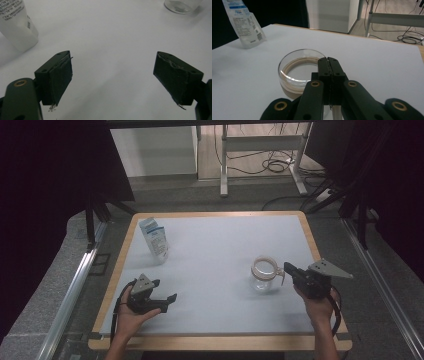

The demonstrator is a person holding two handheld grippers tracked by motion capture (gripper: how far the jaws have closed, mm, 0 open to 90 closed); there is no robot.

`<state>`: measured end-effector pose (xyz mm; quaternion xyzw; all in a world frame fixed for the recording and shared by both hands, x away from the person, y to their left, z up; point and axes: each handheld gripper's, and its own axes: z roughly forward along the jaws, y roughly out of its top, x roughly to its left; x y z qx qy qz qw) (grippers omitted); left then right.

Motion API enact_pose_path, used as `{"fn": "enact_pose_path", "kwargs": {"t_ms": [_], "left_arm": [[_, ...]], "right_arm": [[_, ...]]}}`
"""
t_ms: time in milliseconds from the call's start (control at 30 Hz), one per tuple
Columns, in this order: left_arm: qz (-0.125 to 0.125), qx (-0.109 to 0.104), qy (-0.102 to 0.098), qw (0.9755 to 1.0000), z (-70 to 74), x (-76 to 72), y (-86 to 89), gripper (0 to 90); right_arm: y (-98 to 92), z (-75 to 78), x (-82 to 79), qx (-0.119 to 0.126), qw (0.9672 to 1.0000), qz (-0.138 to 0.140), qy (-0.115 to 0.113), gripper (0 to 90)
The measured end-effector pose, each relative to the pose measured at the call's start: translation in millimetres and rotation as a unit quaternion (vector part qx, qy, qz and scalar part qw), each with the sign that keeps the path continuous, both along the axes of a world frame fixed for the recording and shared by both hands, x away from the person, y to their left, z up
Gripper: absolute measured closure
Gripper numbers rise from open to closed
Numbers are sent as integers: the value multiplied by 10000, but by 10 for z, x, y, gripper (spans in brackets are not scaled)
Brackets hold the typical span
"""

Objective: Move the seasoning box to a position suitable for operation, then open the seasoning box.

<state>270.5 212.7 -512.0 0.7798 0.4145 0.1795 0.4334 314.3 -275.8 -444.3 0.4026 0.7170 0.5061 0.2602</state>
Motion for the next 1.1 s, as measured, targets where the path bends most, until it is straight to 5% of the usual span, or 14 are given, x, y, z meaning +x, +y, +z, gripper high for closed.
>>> {"fn": "enact_pose_path", "kwargs": {"t_ms": [633,1100], "left_arm": [[-59,18,-40,10000,4,12,-53,158],[-138,34,-49,9999,-20,35,-132,166]], "right_arm": [[76,-119,30,-587,9976,-337,131,900],[111,-124,23,-526,9982,-283,26,900]]}}
